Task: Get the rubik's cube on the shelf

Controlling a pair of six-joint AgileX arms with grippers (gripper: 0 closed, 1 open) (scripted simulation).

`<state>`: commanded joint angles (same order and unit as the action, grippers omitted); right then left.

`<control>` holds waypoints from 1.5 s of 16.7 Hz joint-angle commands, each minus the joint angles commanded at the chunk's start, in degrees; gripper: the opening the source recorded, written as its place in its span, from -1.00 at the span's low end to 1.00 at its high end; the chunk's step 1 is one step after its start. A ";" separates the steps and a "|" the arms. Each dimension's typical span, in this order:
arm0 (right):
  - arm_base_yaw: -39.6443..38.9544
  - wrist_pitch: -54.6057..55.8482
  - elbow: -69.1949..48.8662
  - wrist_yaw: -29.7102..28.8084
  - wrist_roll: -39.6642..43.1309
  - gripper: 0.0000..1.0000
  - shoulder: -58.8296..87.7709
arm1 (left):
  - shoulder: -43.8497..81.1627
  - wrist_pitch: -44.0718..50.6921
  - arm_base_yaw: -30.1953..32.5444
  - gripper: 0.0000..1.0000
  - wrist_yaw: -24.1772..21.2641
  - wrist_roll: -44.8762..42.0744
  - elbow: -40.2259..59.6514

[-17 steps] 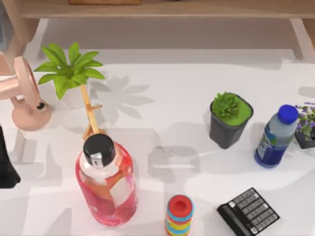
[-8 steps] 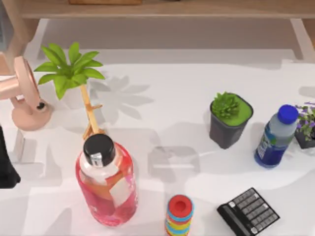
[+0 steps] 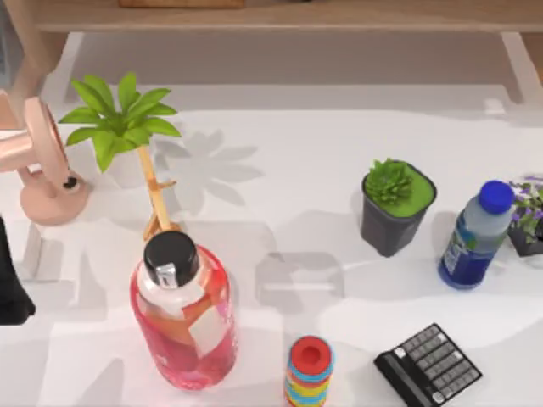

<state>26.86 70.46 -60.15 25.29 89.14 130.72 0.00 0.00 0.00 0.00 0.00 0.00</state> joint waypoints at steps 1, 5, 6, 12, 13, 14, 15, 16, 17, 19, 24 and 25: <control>0.66 1.26 2.51 0.42 0.02 -1.00 -1.01 | 0.00 0.00 0.00 1.00 0.00 0.00 0.00; 2.09 3.89 6.56 1.39 -0.06 -1.00 -2.89 | 0.00 0.00 0.00 1.00 0.00 0.00 0.00; 2.09 3.89 6.56 1.39 -0.06 -1.00 -2.89 | 0.00 0.00 0.00 1.00 0.00 0.00 0.00; 3.02 5.99 10.12 2.59 -0.07 -1.00 -4.27 | 0.00 0.00 0.00 1.00 0.00 0.00 0.00; 3.57 6.92 11.80 3.24 -0.09 -1.00 -4.90 | 0.00 0.00 0.00 1.00 0.00 0.00 0.00; 4.20 7.99 13.66 3.94 -0.11 -1.00 -5.64 | 0.00 0.00 0.00 1.00 0.00 0.00 0.00; 4.91 9.15 15.59 4.64 -0.11 -1.00 -6.45 | 0.00 0.00 0.00 1.00 0.00 0.00 0.00; 5.59 10.26 17.52 5.30 -0.11 -1.00 -7.23 | 0.00 0.00 0.00 1.00 0.00 0.00 0.00; 6.15 11.18 19.08 5.84 -0.12 -1.00 -7.88 | 0.00 0.00 0.00 1.00 0.00 0.00 0.00; 6.68 12.08 20.45 6.42 -0.15 -1.00 -8.47 | 0.00 0.00 0.00 1.00 0.00 0.00 0.00; 7.17 12.80 20.85 6.96 -0.16 -1.00 -8.70 | 0.00 0.00 0.00 1.00 0.00 0.00 0.00; 7.84 13.63 22.05 7.74 -0.16 -1.00 -9.16 | 0.00 0.00 0.00 1.00 0.00 0.00 0.00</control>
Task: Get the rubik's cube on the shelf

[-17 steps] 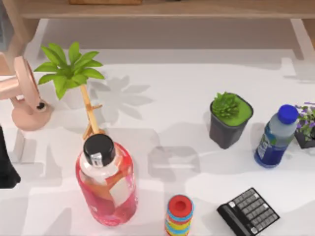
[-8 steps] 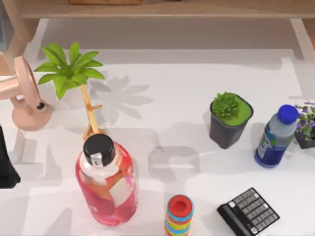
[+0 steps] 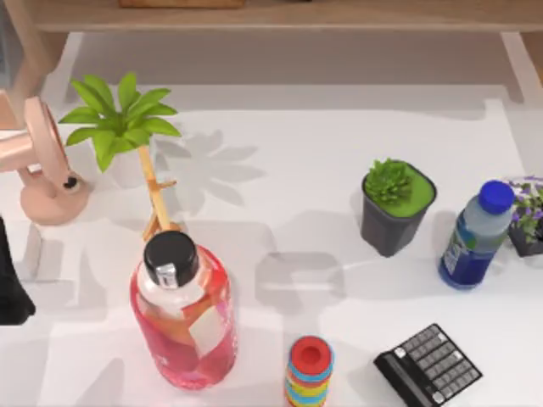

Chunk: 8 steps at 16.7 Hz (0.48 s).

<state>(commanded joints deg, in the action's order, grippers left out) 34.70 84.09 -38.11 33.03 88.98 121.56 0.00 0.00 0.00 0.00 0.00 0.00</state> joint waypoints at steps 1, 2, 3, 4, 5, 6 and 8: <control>0.77 0.93 1.63 0.86 -0.01 -1.00 -0.51 | 0.00 0.00 0.00 1.00 0.00 0.00 0.00; 1.60 1.92 3.50 1.73 -0.01 -1.00 -1.05 | 0.00 0.00 0.00 1.00 0.00 0.00 0.00; 2.51 2.95 5.41 2.59 -0.01 -1.00 -1.61 | 0.00 0.00 0.00 1.00 0.00 0.00 0.00; 3.44 4.00 7.18 3.47 -0.02 -1.00 -2.18 | 0.00 0.00 0.00 1.00 0.00 0.00 0.00; 4.36 5.01 8.70 4.31 -0.03 -1.00 -2.71 | 0.00 0.00 0.00 1.00 0.00 0.00 0.00; 5.15 5.86 9.84 5.04 -0.04 -1.00 -3.19 | 0.00 0.00 0.00 1.00 0.00 0.00 0.00; 5.72 6.48 10.49 5.59 -0.06 -1.00 -3.52 | 0.00 0.00 0.00 1.00 0.00 0.00 0.00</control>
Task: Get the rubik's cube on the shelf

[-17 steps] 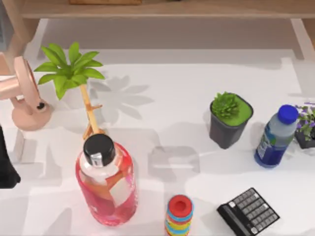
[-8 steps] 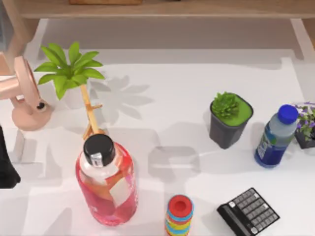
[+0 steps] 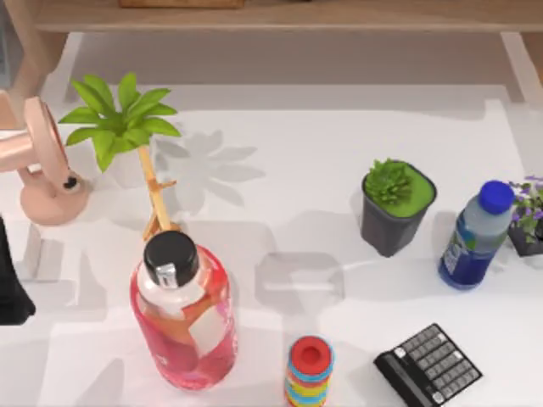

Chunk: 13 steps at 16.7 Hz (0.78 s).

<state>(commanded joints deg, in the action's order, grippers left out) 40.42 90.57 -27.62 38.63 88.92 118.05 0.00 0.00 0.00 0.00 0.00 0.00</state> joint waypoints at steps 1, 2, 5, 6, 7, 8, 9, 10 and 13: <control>0.00 0.00 0.00 0.00 0.00 -1.00 0.00 | 0.00 0.00 0.00 1.00 0.00 0.00 0.00; 0.00 0.00 0.00 0.00 0.00 -1.00 0.00 | 0.00 0.00 0.00 1.00 0.00 0.00 0.00; 0.00 0.00 0.00 0.00 0.00 -0.70 0.00 | 0.00 0.00 0.00 1.00 0.00 0.00 0.00; 0.00 0.00 0.00 0.00 0.00 -0.55 0.00 | 0.00 0.00 0.00 1.00 0.00 0.00 0.00; 0.00 0.00 0.00 0.00 0.00 -0.40 0.00 | 0.00 0.00 0.00 1.00 0.00 0.00 0.00; 0.00 0.00 0.00 0.00 0.00 -0.25 0.00 | 0.00 0.00 0.00 1.00 0.00 0.00 0.00; 0.00 0.00 0.00 0.00 0.00 -0.10 0.00 | 0.00 0.00 0.00 1.00 0.00 0.00 0.00; 0.00 0.00 0.00 0.00 0.00 0.06 0.00 | 0.00 0.00 0.00 1.00 0.00 0.00 0.00; 0.00 0.00 0.00 0.00 0.00 0.51 0.00 | 0.00 0.00 0.00 1.00 0.00 0.00 0.00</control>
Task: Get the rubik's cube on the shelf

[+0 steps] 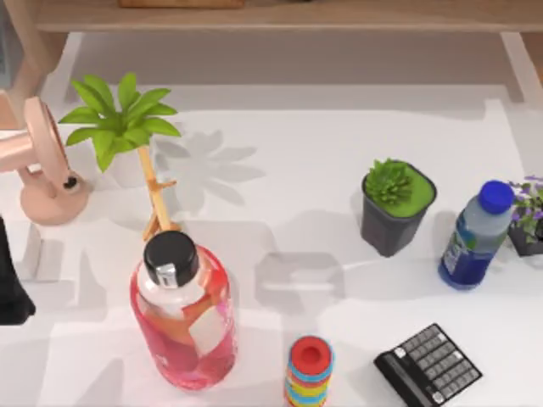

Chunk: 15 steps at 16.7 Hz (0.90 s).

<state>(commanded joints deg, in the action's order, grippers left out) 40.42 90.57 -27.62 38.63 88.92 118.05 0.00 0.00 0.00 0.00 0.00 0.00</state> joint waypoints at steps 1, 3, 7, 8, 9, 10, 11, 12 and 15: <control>0.00 0.00 0.00 0.00 0.00 0.66 0.00 | 0.00 0.00 0.00 1.00 0.00 0.00 0.00; 0.00 0.00 0.00 0.00 0.00 0.96 0.00 | 0.00 0.00 0.00 1.00 0.00 0.00 0.00; 0.00 0.00 0.00 0.00 0.00 1.00 0.00 | 0.00 0.00 0.00 1.00 0.00 0.00 0.00; 0.00 0.00 0.00 0.00 0.00 1.00 0.00 | 0.00 0.00 0.00 1.00 0.00 0.00 0.00; 0.00 0.00 0.00 0.00 0.00 1.00 0.00 | 0.00 0.00 0.00 1.00 0.00 0.00 0.00; 0.00 0.00 0.00 0.00 0.00 1.00 0.00 | 0.00 0.00 0.00 1.00 0.00 0.00 0.00; 0.00 0.00 0.00 0.00 0.00 1.00 0.00 | 0.00 0.00 0.00 1.00 0.00 0.00 0.00; -0.09 -0.01 -0.07 -0.01 0.00 1.00 0.01 | 0.00 0.00 0.00 1.00 0.00 0.00 0.00; 1.08 1.12 1.39 1.20 0.04 1.00 -0.40 | 0.00 0.00 0.00 1.00 0.00 0.00 0.00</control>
<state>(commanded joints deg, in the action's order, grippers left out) 41.50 91.69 -26.22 39.82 88.96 117.65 0.00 0.00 0.00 0.00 0.00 0.00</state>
